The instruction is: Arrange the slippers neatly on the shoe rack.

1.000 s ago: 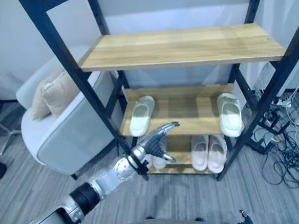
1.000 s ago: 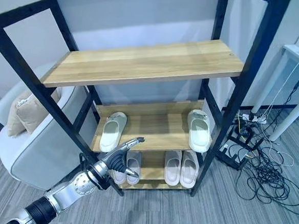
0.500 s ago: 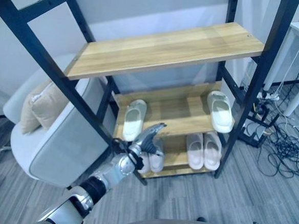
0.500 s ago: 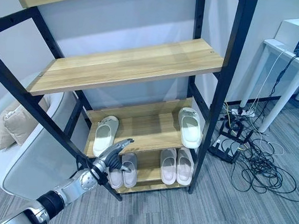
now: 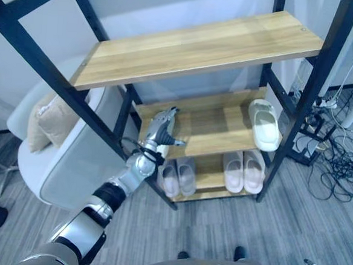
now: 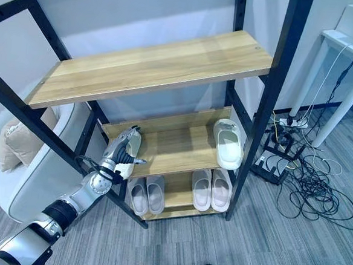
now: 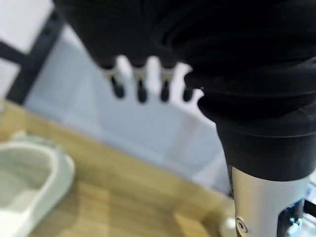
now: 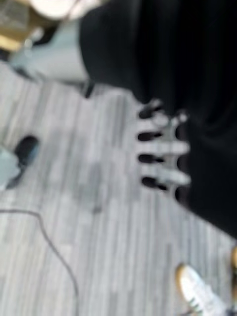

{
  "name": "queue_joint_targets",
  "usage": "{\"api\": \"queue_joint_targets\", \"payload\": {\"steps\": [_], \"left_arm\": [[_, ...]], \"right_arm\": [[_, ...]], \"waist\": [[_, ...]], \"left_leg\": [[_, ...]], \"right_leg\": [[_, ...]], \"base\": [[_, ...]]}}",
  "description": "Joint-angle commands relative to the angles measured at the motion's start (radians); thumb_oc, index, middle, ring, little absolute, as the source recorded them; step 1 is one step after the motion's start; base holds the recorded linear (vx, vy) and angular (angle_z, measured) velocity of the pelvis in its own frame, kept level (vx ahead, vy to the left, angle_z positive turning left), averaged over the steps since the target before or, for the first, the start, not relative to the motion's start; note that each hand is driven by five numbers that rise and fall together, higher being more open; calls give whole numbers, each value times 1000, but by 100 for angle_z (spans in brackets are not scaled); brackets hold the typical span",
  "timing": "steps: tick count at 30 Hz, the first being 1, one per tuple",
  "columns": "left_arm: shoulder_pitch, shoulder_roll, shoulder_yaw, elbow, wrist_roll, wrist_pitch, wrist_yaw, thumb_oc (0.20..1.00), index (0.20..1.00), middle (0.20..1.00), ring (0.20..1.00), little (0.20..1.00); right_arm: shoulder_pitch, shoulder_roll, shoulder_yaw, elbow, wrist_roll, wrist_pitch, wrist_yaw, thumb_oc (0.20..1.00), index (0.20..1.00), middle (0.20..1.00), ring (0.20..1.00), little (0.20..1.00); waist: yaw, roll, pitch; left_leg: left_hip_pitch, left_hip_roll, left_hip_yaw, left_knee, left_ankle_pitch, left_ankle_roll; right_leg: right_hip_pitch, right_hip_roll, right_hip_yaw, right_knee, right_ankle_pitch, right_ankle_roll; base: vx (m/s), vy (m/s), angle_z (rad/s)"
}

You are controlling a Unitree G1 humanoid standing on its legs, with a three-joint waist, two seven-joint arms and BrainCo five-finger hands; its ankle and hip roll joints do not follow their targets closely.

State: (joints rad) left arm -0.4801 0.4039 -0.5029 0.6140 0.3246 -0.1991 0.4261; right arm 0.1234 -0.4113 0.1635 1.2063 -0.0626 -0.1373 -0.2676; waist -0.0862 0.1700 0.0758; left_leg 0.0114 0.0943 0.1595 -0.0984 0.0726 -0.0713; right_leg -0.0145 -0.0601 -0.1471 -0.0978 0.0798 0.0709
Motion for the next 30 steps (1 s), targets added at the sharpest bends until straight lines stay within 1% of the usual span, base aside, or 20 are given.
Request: {"api": "queue_joint_targets", "payload": {"steps": [1, 8, 9, 18, 20, 21, 23, 24, 25, 26, 30], "left_arm": [[-180, 30, 22, 66, -21, 3, 54, 1000, 1000, 1000, 1000, 1000], [-300, 37, -15, 169, -12, 27, 76, 1000, 1000, 1000, 1000, 1000], [-335, 45, -23, 187, -11, 32, 86, 1000, 1000, 1000, 1000, 1000], [-476, 96, -60, 219, 5, 39, 108, 1000, 1000, 1000, 1000, 1000], [-465, 100, -49, 205, 8, 37, 109, 1000, 1000, 1000, 1000, 1000], [-459, 107, -30, 181, 9, 43, 126, 1000, 1000, 1000, 1000, 1000], [-462, 103, -28, 178, 13, 46, 130, 1000, 1000, 1000, 1000, 1000], [-474, 123, -28, 183, 27, 50, 133, 1000, 1000, 1000, 1000, 1000], [-474, 123, -29, 183, 27, 50, 133, 1000, 1000, 1000, 1000, 1000], [-469, 149, -22, 169, 30, 50, 135, 1000, 1000, 1000, 1000, 1000], [-452, 177, -7, 147, 47, 53, 144, 1000, 1000, 1000, 1000, 1000]], "right_arm": [[-84, 15, 46, -2, 39, -10, -8, 1000, 1000, 1000, 1000, 1000], [-124, 13, 60, -23, 64, -21, -17, 1000, 1000, 1000, 1000, 1000], [-134, 10, 63, -23, 71, -25, -22, 1000, 1000, 1000, 1000, 1000], [-133, 21, 91, -29, 85, -38, -16, 1000, 1000, 1000, 1000, 1000], [-136, 18, 90, -33, 84, -49, -18, 1000, 1000, 1000, 1000, 1000], [-127, 26, 101, -50, 86, -52, -11, 1000, 1000, 1000, 1000, 1000], [-123, 37, 103, -56, 76, -51, -18, 1000, 1000, 1000, 1000, 1000], [-115, 37, 101, -62, 69, -55, -22, 1000, 1000, 1000, 1000, 1000], [-115, 37, 101, -62, 69, -55, -22, 1000, 1000, 1000, 1000, 1000], [-115, 36, 97, -63, 67, -57, -27, 1000, 1000, 1000, 1000, 1000], [-132, 43, 102, -70, 68, -58, -30, 1000, 1000, 1000, 1000, 1000]], "waist": [[-5, -61, 72], [-4, -83, 96], [-3, -90, 104], [1, -128, 122], [7, -129, 124], [8, -133, 124], [7, -136, 125], [6, -139, 129], [6, -140, 128], [7, -142, 133], [16, -147, 144]], "left_leg": [[-51, -48, -60, 11, -43, -7], [-136, -41, -52, 11, -18, -5], [-157, -38, -53, 11, -9, -4], [-207, -35, -55, 11, 2, 1], [-214, -35, -60, 11, 3, 2], [-224, -37, -65, 11, 6, 2], [-228, -37, -64, 11, 7, 3], [-235, -38, -64, 11, 8, 3], [-235, -38, -64, 11, 8, 3], [-241, -38, -65, 11, 9, 4], [-254, -40, -69, 11, 12, 5]], "right_leg": [[-13, -70, -12, 22, -59, 80], [-115, -66, 4, 47, -43, 77], [-138, -66, 7, 53, -38, 76], [-191, -69, 11, 60, -24, 79], [-195, -70, 8, 60, -24, 78], [-204, -70, 6, 60, -22, 78], [-208, -71, 6, 60, -21, 78], [-216, -70, 6, 60, -18, 79], [-217, -71, 6, 60, -18, 79], [-223, -72, 6, 62, -16, 79], [-234, -72, 5, 63, -13, 79]], "base": [[-135, 8, -1], [-105, 2, -12], [-66, 4, 0], [-28, 1, -2], [0, 0, 0], [-38, 3, 0], [0, 0, 0], [0, 0, 0], [-41, 21, 1], [0, 0, 0], [-25, 11, 1]]}}
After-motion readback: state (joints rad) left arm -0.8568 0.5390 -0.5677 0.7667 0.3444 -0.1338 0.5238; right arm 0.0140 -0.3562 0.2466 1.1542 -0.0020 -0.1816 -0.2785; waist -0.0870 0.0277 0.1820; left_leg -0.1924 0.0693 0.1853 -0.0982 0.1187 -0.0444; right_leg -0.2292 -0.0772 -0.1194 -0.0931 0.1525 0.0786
